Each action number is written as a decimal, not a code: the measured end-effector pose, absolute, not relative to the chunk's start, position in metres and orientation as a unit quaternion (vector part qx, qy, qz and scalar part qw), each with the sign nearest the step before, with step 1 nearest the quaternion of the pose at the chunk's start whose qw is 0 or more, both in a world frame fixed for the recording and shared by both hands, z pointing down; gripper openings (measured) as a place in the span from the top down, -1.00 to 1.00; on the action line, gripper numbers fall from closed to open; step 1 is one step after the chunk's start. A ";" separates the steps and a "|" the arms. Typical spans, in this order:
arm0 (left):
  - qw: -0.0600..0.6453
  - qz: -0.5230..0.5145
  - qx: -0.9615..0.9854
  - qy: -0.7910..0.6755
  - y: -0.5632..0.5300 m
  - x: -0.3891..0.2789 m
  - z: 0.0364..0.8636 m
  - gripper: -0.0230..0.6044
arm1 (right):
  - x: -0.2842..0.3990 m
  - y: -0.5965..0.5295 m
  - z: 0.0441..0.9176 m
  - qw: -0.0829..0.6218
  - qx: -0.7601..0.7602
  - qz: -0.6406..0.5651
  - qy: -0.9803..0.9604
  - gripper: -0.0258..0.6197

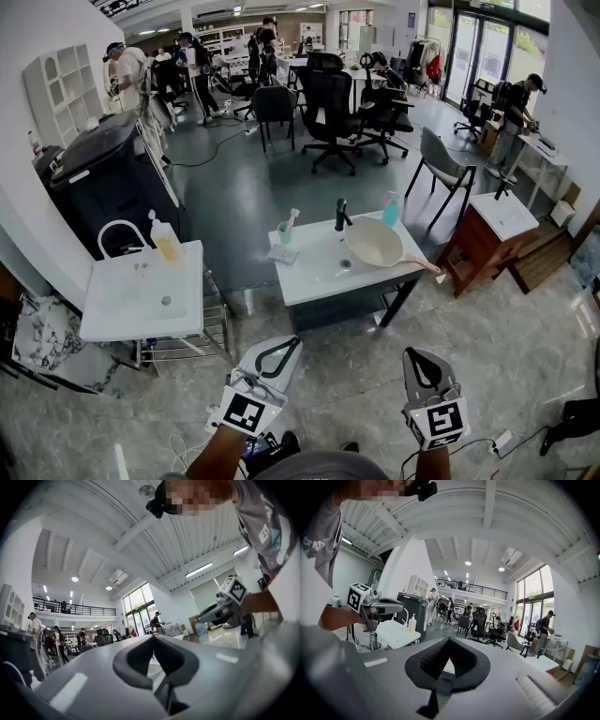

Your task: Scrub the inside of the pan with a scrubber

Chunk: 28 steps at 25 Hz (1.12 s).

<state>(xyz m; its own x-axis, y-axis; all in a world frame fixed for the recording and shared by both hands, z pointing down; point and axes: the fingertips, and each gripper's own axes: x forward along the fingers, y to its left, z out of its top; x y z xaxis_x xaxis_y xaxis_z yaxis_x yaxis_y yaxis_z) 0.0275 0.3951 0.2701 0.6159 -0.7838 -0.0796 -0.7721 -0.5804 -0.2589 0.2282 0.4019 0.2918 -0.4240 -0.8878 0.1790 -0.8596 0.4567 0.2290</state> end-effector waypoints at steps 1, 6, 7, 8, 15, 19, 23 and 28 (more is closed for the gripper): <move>0.138 -0.022 -0.889 0.436 0.394 0.025 0.270 0.92 | 0.225 0.401 0.292 0.138 0.518 -0.050 -0.843 0.92; 0.138 -0.021 -0.890 0.433 0.386 0.011 0.270 0.92 | 0.212 0.394 0.293 0.139 0.519 -0.045 -0.842 0.92; 0.140 -0.021 -0.891 0.432 0.384 0.008 0.270 0.92 | 0.210 0.393 0.293 0.138 0.521 -0.044 -0.841 0.92; 0.139 -0.021 -0.891 0.431 0.383 0.005 0.270 0.92 | 0.207 0.391 0.293 0.138 0.522 -0.044 -0.840 0.92; 0.142 -0.018 -0.893 0.426 0.375 -0.019 0.273 0.92 | 0.184 0.384 0.293 0.128 0.526 -0.037 -0.840 0.92; 0.138 -0.015 -0.893 0.429 0.370 -0.039 0.273 0.92 | 0.169 0.378 0.291 0.114 0.531 -0.025 -0.839 0.92; 0.134 -0.009 -0.893 0.430 0.366 -0.059 0.275 0.92 | 0.149 0.373 0.290 0.110 0.530 -0.023 -0.841 0.92; 0.120 0.002 -0.892 0.437 0.363 -0.075 0.278 0.92 | 0.131 0.369 0.287 0.112 0.523 -0.030 -0.844 0.92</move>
<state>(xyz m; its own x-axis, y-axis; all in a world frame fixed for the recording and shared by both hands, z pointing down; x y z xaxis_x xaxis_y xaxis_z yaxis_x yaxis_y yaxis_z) -0.0752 0.3628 0.2785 0.6186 -0.7782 -0.1085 -0.7791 -0.5897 -0.2127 0.1308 0.3686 0.2866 -0.4276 -0.8902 0.1576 -0.8769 0.4507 0.1669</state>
